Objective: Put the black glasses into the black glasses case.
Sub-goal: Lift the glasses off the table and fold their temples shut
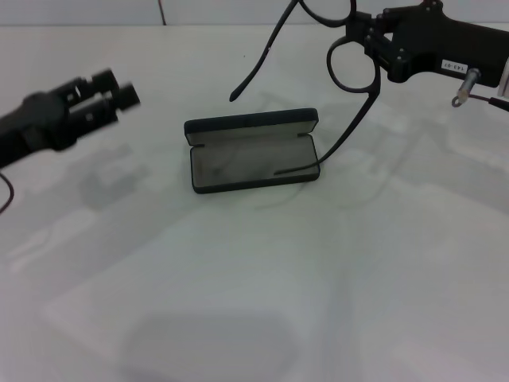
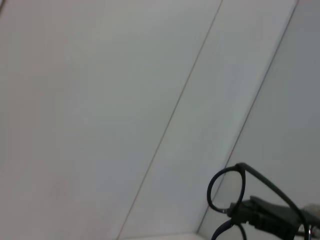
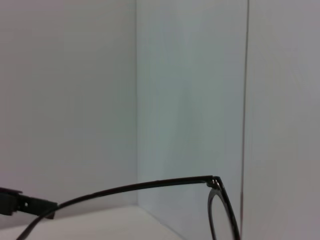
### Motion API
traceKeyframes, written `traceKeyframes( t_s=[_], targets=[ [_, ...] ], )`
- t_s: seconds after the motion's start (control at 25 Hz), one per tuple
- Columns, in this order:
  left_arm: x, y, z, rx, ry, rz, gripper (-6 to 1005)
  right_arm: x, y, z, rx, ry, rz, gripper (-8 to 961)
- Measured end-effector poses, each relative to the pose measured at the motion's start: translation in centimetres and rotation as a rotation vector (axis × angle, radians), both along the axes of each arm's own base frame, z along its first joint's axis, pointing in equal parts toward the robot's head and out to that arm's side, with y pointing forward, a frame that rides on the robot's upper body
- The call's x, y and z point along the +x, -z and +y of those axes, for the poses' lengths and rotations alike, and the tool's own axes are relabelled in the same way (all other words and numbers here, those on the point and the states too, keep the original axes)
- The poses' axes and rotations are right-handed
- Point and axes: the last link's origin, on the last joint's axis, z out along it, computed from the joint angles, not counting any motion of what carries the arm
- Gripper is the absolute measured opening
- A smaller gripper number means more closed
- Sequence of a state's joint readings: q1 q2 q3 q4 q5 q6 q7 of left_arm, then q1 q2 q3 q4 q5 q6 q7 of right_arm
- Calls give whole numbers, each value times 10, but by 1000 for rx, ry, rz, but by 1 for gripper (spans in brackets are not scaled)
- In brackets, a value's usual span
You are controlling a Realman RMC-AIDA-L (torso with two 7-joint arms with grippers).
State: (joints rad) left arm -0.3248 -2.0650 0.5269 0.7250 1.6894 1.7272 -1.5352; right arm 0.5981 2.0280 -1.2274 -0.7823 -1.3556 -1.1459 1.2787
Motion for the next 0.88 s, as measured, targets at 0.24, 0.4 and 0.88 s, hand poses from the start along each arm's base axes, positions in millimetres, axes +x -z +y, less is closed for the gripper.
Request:
traceKeyframes(
  t_s=[0.24,0.4,0.88],
  targets=[
    [14,-4,7,-16,29,-71,718,3,3,-1,1,-1,8,50],
    [22,-2,9,-24,70,-82,615,4,4,-2,-5,1,7,50],
    [57,20,31,-36,199,-135,30,-2,17,-7,-51,-11,23,50]
  ],
)
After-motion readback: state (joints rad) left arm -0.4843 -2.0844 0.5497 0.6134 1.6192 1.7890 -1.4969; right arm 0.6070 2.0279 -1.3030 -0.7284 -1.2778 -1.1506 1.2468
